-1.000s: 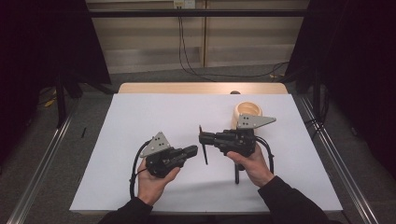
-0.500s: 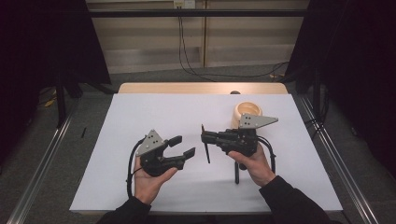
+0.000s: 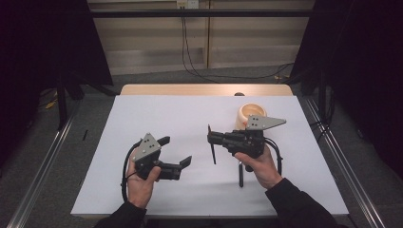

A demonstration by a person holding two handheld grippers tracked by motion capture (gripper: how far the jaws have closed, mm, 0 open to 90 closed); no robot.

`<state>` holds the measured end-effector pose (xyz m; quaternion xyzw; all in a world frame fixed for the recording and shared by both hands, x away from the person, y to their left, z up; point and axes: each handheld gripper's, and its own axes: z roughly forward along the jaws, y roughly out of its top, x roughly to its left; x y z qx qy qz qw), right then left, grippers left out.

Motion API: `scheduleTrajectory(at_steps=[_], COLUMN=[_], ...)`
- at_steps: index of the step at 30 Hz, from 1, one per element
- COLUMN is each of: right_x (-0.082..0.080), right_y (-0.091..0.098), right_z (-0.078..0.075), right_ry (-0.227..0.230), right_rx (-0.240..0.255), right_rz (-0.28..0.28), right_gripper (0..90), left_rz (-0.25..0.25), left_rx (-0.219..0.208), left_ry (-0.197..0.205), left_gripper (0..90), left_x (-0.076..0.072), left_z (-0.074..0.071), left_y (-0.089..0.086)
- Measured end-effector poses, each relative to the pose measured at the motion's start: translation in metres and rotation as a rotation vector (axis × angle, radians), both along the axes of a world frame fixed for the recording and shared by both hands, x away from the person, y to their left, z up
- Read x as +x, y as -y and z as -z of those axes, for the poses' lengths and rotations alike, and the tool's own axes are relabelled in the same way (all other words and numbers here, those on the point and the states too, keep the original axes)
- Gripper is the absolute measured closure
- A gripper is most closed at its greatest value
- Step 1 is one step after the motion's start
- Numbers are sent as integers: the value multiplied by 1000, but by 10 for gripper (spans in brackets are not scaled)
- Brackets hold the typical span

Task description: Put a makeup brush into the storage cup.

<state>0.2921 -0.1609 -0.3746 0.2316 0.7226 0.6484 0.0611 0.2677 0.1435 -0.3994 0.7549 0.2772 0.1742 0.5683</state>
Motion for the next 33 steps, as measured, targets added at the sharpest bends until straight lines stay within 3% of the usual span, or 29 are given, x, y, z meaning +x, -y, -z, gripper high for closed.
scheduleTrajectory(at_steps=[3, 4, 9, 11, 15, 20, 23, 30, 32, 33], right_x=[0, 0, 0, -1, -2, -3, -1, 1, 2, 3], right_y=[3, 4, 9, 12, 17, 24, 29, 41, 43, 44], right_z=[-1, -1, -2, -3, -4, -6, -5, -6, -7, -7], right_ry=[3, 5, 15, 10, 17, 26, 32, 44, 46, 47], right_rx=[3, 3, -3, 5, 3, 0, -5, -5, -14, -15], right_rz=[10, 13, 30, 44, 62, 86, 102, 143, 152, 157], right_gripper=[837, 837, 837, 837, 837, 837, 837, 837, 837, 837], left_rz=[-15, -44, -95, -119, -150, -210, -217, -237, -247, -253], left_rx=[9, 18, 11, -15, -24, 4, 20, -22, -19, -41], left_ry=[-8, 4, 34, 19, 1, -24, -9, -6, 21, 13], left_gripper=[18, 18, 16, 12, 12, 18, 18, 15, 17, 17], left_x=[0, -2, -5, -5, -7, -10, -14, -19, -19, -20], left_z=[2, 4, 10, 13, 16, 19, 20, 28, 28, 29], left_y=[-5, -7, -18, -22, -31, -45, -51, -70, -73, -75])
